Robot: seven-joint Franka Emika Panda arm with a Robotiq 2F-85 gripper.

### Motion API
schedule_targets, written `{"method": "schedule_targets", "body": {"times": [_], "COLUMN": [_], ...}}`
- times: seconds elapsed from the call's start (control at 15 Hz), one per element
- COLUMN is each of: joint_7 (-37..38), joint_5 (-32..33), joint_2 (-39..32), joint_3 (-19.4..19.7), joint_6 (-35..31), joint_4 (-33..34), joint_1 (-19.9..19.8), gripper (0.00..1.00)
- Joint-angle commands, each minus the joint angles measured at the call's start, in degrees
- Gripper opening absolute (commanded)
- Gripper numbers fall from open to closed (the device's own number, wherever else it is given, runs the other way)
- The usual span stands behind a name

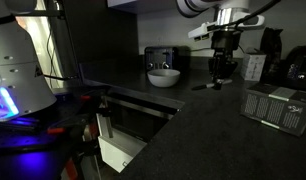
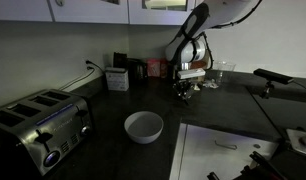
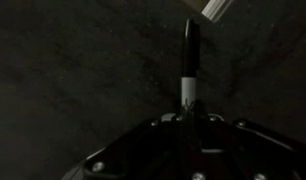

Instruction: Remove the marker from the bowl.

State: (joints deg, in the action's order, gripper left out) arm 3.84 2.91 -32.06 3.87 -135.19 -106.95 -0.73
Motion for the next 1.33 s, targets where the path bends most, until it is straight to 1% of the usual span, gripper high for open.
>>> {"method": "schedule_targets", "body": {"times": [0.0, 0.27, 0.33, 0.4, 0.47, 0.6, 0.67, 0.8, 1.0, 1.13, 1.27], "joint_7": [0.7, 1.0, 1.0, 3.5, 4.6, 8.2, 9.1, 8.9, 7.0, 8.0, 9.0], "joint_5": [0.5, 0.7, 0.7, 2.4, 3.5, 6.6, 7.3, 7.4, 5.8, 5.7, 6.0], "joint_2": [-0.5, -0.6, -0.6, -1.9, -3.0, -5.9, -7.4, -10.2, -14.7, -17.2, -18.0], "joint_3": [0.0, 0.3, 0.3, 1.8, 2.7, 5.1, 5.8, 6.0, 5.0, 5.6, 6.3], "joint_6": [0.1, 0.1, 0.1, -1.4, -1.3, -3.2, -2.8, -2.7, -1.9, -2.0, -2.8], "joint_4": [0.6, 0.9, 0.9, 2.0, 3.2, 6.2, 7.9, 10.9, 15.5, 17.5, 18.7], "joint_1": [0.2, 0.4, 0.4, 1.5, 1.9, 2.9, 2.8, 2.1, 0.6, 0.8, 1.1], "gripper": [0.14, 0.14, 0.03, 0.03, 0.03, 0.03, 0.03, 0.03, 0.03, 0.03, 0.03]}}
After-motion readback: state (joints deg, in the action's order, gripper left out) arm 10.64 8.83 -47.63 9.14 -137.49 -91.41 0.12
